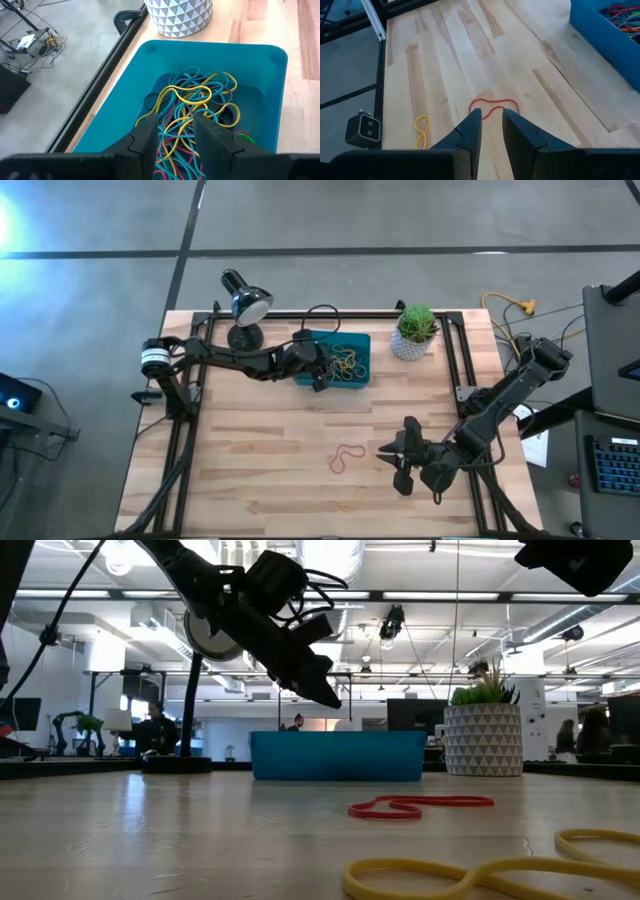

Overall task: Pick and place rubber bands into bin
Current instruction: Put the red rubber band into the blue bin

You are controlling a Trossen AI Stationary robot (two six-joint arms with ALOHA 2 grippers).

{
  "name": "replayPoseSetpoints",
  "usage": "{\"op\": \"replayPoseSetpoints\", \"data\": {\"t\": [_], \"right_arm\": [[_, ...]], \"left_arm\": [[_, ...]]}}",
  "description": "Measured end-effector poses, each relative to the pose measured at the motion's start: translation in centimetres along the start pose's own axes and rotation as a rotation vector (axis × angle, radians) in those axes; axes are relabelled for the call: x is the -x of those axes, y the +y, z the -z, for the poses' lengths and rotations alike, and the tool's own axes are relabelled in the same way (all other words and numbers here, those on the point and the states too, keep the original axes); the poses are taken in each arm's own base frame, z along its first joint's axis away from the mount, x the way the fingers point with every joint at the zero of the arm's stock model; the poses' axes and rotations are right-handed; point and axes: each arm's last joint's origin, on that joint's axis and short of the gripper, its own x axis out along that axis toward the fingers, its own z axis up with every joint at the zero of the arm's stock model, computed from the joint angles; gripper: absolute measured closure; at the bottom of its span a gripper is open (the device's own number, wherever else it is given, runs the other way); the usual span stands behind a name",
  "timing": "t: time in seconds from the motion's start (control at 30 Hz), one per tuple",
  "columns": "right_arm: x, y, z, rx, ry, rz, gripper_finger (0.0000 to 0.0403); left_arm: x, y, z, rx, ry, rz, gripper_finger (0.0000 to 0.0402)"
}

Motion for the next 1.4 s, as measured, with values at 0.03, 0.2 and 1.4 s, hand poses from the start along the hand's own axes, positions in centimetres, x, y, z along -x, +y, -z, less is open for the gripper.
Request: {"op": "replayPoseSetpoints", "data": {"t": [0.03,0.2,1.4], "right_arm": [[0.0,0.0,0.0,0.0,-0.003,0.003,0.0335],[0.0,-0.1,-0.1,0.007,-0.007,0.008,0.0335],[-8.9,0.1,4.6,0.147,0.216,0.077,0.032]], "left_arm": [[0.0,0.0,-0.1,0.0,-0.001,0.0,0.0292],[0.4,0.2,-1.3,0.011,-0.039,-0.005,0.0292],[5.7,-6.0,-2.3,0.309,0.093,0.828,0.0292]]}}
